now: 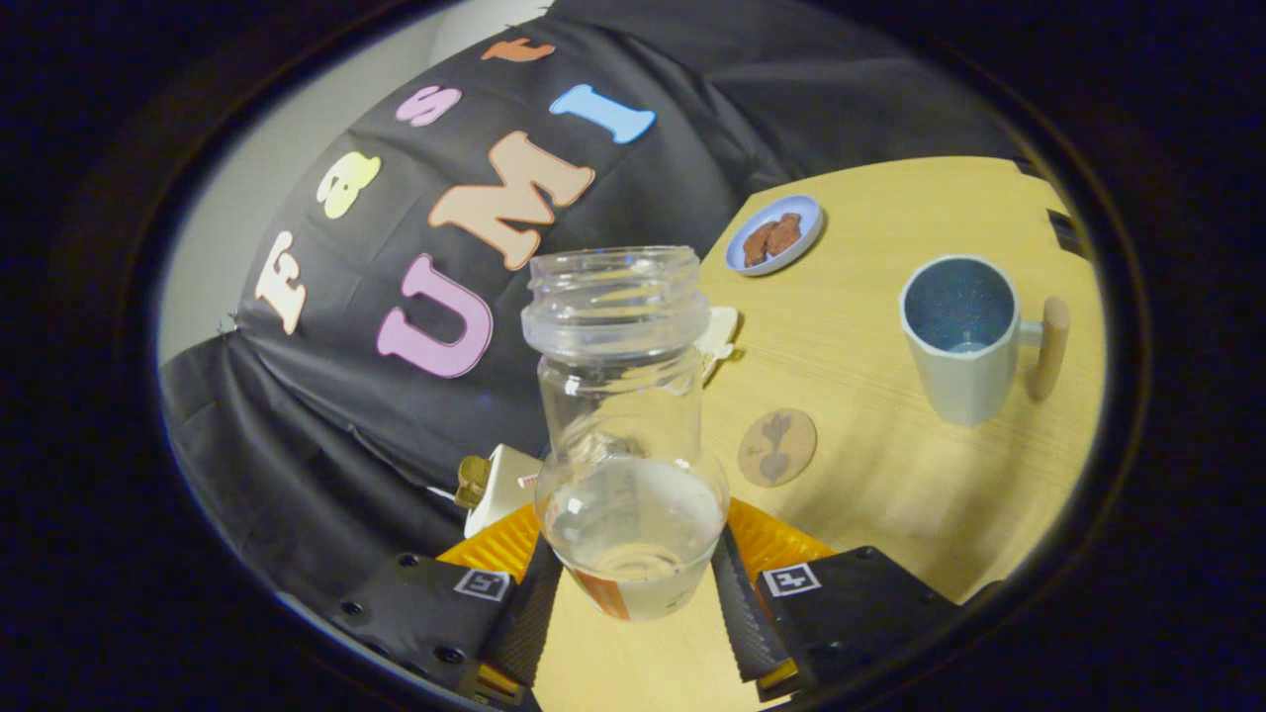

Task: Take the bottle from table, then pour the juice into the cup, finally place the bottle on the coaster

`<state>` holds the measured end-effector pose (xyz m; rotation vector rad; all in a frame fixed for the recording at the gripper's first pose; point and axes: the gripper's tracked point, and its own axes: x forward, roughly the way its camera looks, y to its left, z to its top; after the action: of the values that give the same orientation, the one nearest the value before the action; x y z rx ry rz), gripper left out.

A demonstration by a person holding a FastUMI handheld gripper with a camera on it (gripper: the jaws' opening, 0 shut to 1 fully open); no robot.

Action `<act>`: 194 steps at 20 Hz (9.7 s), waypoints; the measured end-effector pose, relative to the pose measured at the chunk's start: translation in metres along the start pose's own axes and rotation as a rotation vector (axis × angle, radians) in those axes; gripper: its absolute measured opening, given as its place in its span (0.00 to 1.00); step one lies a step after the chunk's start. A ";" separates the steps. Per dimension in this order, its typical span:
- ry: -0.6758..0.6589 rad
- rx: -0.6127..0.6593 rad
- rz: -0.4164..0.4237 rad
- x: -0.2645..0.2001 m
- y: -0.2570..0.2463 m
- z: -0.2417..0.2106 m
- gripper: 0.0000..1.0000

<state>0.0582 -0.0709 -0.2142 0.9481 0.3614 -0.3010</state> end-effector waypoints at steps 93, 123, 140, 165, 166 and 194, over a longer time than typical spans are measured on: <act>-0.170 0.979 0.096 0.015 0.005 0.095 0.77; -0.209 1.115 0.096 0.022 0.008 0.109 0.77; -0.218 1.243 0.104 0.020 0.005 0.119 0.77; -0.235 1.415 0.110 0.021 -0.001 0.128 0.77; -0.232 1.417 0.110 0.022 -0.001 0.128 0.77; -0.228 0.748 -0.145 0.027 -0.024 0.102 0.77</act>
<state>0.0898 -0.1712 -0.1887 1.6035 0.0975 -0.6991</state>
